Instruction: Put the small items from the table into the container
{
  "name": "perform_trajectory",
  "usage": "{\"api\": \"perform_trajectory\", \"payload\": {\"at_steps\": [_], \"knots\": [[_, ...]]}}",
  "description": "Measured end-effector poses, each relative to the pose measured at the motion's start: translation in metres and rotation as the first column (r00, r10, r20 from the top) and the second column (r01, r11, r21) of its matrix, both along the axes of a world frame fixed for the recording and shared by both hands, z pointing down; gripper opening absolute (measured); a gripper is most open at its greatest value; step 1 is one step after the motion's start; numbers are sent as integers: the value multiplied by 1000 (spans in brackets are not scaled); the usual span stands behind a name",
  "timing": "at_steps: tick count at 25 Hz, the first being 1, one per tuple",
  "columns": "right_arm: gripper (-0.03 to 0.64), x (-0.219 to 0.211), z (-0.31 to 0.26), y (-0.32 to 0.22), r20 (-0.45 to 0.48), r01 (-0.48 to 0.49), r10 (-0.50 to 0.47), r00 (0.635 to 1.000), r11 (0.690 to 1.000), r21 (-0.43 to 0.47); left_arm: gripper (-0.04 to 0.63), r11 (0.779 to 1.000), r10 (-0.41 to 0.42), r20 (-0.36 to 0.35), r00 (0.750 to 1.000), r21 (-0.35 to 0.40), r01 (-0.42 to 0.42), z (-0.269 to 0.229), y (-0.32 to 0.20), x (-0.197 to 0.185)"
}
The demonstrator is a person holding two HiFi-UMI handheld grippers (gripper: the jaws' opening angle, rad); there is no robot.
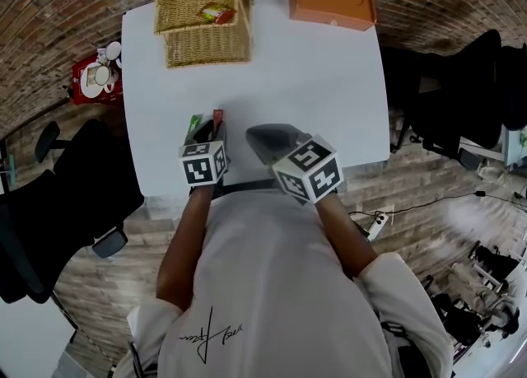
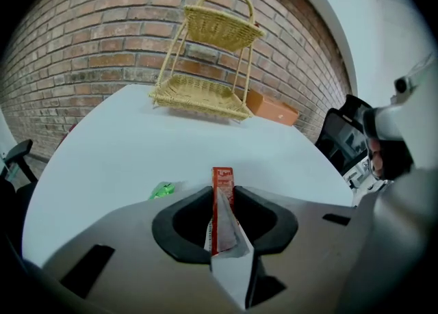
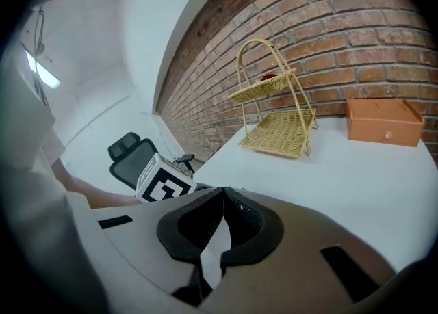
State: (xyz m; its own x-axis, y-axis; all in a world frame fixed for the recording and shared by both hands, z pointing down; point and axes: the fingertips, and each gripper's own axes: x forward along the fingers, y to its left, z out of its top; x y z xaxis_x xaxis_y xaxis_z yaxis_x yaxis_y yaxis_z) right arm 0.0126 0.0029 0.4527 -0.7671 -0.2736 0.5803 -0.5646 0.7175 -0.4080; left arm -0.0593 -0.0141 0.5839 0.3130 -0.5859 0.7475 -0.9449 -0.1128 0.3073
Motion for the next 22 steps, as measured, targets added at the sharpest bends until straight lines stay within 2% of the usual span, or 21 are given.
{"api": "perform_trajectory", "payload": {"at_steps": [15,22], "knots": [[23,-9,-11,4,30,21,-22,999,999,28,106,997,-23,-28,999,70,25,-34,-1,-12],[23,-11,-16,5,38,23,-24,999,999,42,106,991,-42,-70,997,123,50,-62,-6,-14]]}}
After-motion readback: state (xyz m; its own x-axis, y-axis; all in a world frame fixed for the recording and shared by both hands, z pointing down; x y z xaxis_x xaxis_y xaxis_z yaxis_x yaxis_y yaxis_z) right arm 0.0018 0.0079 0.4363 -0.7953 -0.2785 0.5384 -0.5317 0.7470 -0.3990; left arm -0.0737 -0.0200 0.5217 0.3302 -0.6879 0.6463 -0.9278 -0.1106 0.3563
